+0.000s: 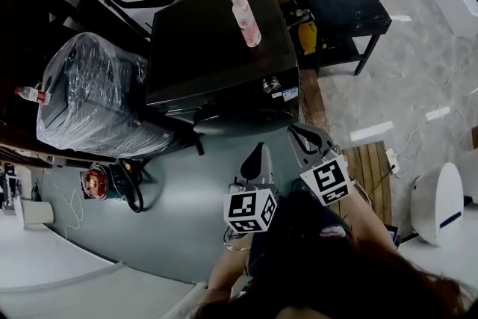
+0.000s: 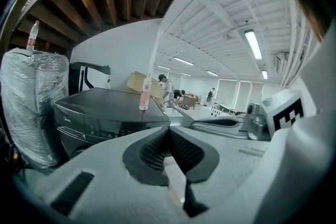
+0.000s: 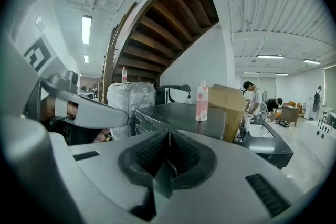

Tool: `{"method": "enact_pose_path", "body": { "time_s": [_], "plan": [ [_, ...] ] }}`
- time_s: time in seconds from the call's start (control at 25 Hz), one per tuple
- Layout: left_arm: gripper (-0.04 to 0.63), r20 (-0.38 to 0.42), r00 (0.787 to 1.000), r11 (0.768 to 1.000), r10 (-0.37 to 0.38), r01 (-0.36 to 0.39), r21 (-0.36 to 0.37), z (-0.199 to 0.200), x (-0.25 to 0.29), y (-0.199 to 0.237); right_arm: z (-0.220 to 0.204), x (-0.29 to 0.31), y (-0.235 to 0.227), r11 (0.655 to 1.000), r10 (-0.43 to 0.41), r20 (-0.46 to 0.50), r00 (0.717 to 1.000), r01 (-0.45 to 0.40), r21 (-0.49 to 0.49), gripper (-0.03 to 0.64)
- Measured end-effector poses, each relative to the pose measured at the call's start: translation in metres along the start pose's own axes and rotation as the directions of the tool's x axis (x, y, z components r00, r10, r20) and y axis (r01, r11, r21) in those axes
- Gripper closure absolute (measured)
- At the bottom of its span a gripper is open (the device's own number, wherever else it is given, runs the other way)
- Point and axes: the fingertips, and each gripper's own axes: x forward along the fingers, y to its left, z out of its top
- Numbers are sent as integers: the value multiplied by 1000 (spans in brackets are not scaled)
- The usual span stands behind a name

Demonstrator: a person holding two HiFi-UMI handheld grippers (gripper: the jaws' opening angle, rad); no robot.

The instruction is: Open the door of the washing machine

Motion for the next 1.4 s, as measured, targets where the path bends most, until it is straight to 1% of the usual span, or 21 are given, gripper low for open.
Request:
{"method": "enact_pose_path", "body": {
  "time_s": [0.24,0.4,0.56,0.84,1.08,1.28,1.4],
  "plan": [
    [583,-26,1000,999,4,-5,-39,-14,22,13,-18,26,-6,999,46,-30,998,-46,4,617],
    [583,-38,999,1000,-18,17,-26,-18,43,24,-31,51,-3,996,80,-65,995,-82,-24,616],
    [583,-51,998,999,-33,31,-35,-22,63,35,-46,73,-3,995,87,-105,991,-93,-45,615],
    [582,-90,994,998,-63,60,-26,-33,89,59,-69,111,-10,990,102,-170,980,-118,-82,603],
    [583,-129,987,996,-91,88,-30,-51,110,76,-99,139,-19,986,105,-252,962,-134,-100,589],
    [583,-157,982,995,-101,97,-33,-70,129,96,-129,159,-22,984,105,-316,943,-145,-105,581],
    [582,-168,978,993,-121,118,-28,-81,138,102,-148,170,-23,982,97,-351,931,-147,-118,577]
  ]
}}
